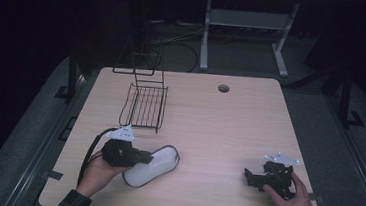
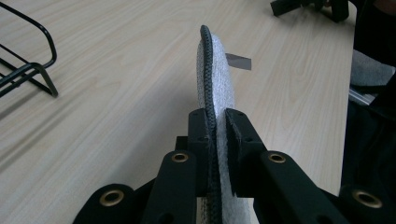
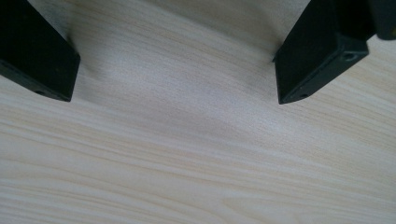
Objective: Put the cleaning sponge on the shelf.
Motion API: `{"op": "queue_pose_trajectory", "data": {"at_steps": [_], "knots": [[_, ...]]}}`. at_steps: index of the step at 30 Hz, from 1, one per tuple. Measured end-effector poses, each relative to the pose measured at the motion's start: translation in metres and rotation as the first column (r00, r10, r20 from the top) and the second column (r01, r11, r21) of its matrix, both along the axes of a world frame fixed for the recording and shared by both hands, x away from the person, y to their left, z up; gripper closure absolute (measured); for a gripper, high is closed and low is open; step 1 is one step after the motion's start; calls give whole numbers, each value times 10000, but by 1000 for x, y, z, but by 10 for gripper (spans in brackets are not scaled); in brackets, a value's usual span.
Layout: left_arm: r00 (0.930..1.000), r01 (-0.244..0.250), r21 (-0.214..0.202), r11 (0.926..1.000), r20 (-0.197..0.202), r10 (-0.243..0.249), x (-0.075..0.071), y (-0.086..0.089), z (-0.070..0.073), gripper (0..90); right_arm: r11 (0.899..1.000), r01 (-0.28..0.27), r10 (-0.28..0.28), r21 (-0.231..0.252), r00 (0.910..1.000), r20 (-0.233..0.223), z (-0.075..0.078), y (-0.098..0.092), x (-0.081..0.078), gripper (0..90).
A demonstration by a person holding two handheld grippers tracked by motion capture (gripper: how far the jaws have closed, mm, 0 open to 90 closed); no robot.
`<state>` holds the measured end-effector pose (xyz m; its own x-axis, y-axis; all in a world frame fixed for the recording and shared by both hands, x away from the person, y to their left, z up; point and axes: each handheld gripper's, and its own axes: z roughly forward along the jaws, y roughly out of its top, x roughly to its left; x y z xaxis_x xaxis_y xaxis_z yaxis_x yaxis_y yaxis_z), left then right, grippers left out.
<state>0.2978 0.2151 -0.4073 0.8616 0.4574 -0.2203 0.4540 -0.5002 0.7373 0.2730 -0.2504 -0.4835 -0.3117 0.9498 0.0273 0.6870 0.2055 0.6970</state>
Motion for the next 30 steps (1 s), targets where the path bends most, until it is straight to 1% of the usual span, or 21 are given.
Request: {"op": "queue_pose_trajectory", "data": {"at_steps": [2,3,4,6,12,15,18,21,22,30], "knots": [[9999,-136,-115,9998,-32,136,1,0,1,808,10000,1,-1,-4,10000,-1,0,0,0,0],[9999,-157,-86,9998,-1,157,1,0,1,808,10000,0,0,-1,10000,-1,0,0,0,0],[9999,-143,-51,9999,40,143,2,0,2,808,10000,0,0,-1,10000,-1,0,0,0,0],[9999,-101,-126,9999,50,102,3,0,5,808,10000,4,-4,-1,10000,-4,0,0,0,0],[9997,76,-230,9997,254,-70,7,2,12,811,10000,2,-2,-3,10000,-1,0,0,0,0],[9992,-47,-221,9997,392,55,11,4,16,813,10000,-1,1,-1,10000,0,0,0,0,0],[9990,-76,-223,9997,429,85,14,4,18,813,10000,-1,1,0,10000,-1,0,0,0,0],[9989,-209,-301,9993,417,221,17,5,20,814,10000,1,-1,-4,10000,-1,0,0,0,0],[9987,-229,-264,9994,453,241,19,6,21,815,10000,-1,1,-1,10000,-1,0,0,0,0],[9971,-560,-311,9979,490,575,30,15,25,815,10000,2,-2,-6,10000,0,0,0,0,0]]}}
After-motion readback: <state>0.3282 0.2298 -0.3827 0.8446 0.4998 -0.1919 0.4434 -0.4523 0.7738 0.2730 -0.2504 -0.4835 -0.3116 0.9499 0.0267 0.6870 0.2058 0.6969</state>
